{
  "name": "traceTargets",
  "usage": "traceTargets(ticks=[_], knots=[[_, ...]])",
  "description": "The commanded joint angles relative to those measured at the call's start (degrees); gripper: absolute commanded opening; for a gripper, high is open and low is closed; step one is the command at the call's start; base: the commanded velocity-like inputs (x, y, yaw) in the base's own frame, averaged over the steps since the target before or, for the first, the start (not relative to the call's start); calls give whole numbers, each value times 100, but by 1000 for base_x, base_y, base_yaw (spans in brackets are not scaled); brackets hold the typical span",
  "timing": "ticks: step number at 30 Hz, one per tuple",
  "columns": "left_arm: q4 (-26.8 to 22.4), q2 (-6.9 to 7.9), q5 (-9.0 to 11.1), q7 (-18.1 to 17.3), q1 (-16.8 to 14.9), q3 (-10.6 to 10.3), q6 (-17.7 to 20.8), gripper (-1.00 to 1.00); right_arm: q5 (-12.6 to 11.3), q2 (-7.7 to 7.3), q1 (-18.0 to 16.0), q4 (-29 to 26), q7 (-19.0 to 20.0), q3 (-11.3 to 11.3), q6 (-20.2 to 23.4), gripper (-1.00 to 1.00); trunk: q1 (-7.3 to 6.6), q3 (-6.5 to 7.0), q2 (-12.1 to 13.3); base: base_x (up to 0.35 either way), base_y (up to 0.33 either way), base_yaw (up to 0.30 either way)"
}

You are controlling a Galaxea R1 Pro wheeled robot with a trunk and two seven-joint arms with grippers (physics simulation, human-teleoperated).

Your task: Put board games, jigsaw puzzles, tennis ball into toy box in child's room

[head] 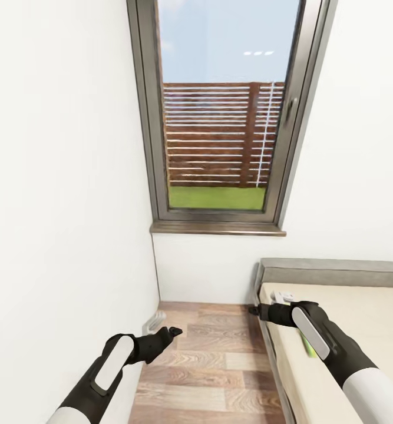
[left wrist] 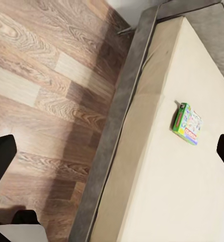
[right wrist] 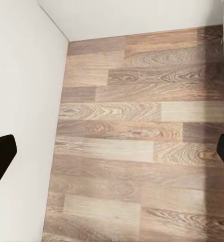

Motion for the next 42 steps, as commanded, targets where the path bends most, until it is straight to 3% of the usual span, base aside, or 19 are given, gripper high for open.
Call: traceTargets(ticks=[1, 29, 42], knots=[[-8, 1, 62, 54, -4, -5, 12, 100, 4, -6, -7, -5, 3, 13, 17, 100, 7, -13, -13, 338, 0, 0], [-8, 1, 65, 54, -4, -7, 14, 100, 3, -6, -2, -5, 3, 15, 17, 100, 7, -13, -13, 336, 0, 0], [-9, -9, 67, 60, -4, -12, 19, 100, 2, -11, -4, -7, 5, 19, 59, 100, 7, -13, -13, 109, 0, 0]])
